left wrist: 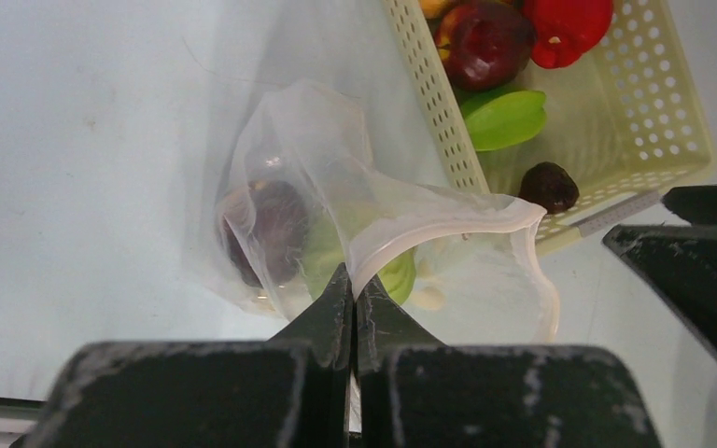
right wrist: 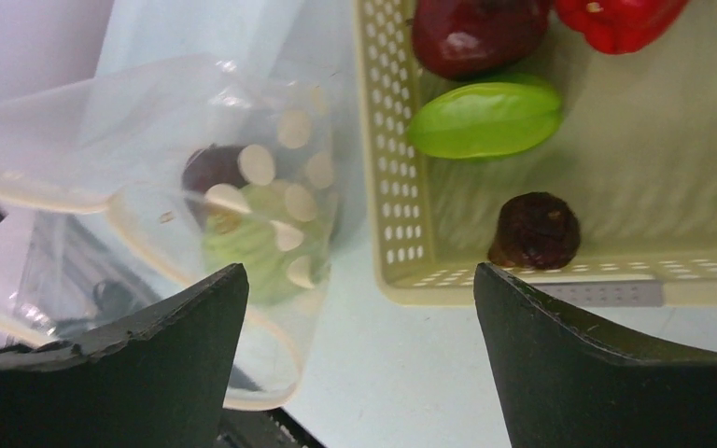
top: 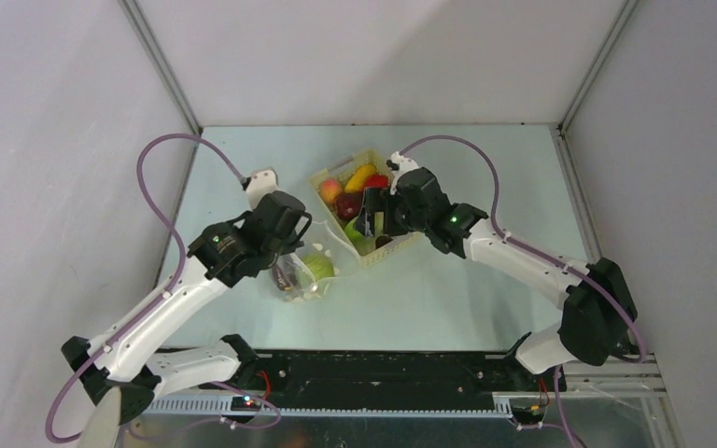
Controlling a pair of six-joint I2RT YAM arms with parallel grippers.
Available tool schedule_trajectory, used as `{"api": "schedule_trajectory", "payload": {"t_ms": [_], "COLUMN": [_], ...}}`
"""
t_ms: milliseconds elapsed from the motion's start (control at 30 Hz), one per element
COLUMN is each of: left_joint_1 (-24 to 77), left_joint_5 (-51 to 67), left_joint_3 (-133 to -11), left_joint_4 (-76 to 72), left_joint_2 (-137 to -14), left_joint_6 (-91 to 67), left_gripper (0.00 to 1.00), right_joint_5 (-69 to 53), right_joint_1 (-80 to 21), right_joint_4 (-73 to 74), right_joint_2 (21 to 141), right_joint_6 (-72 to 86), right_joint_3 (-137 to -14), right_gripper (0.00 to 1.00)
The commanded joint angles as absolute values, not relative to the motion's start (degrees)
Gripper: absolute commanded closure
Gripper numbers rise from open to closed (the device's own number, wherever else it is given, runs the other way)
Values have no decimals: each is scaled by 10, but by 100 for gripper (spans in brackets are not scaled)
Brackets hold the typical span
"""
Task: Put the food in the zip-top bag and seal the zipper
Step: Pick up the fake fruit from the bin.
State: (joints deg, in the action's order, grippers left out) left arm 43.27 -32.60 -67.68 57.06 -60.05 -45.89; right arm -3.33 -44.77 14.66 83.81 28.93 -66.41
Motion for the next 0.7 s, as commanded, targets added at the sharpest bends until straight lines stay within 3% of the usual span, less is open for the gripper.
{"api": "schedule_trajectory", "payload": {"t_ms": [0,667], "left_joint_1": [424,394], "left_joint_5": [-383,-406], "left_joint_3": [-699,-692], "left_joint_4": [588,588], "left_joint_2": [-582,-576], "left_joint_6": [-464,-457], "left_gripper": [100,100], "right_joint_5": [12,24], "right_joint_1": [-428,-407], "right_joint_4": [113,208], "right_joint_2": [860,1096], "right_joint_6": [308,217], "right_joint_3": [-681,-856], "right_gripper": [6,15]}}
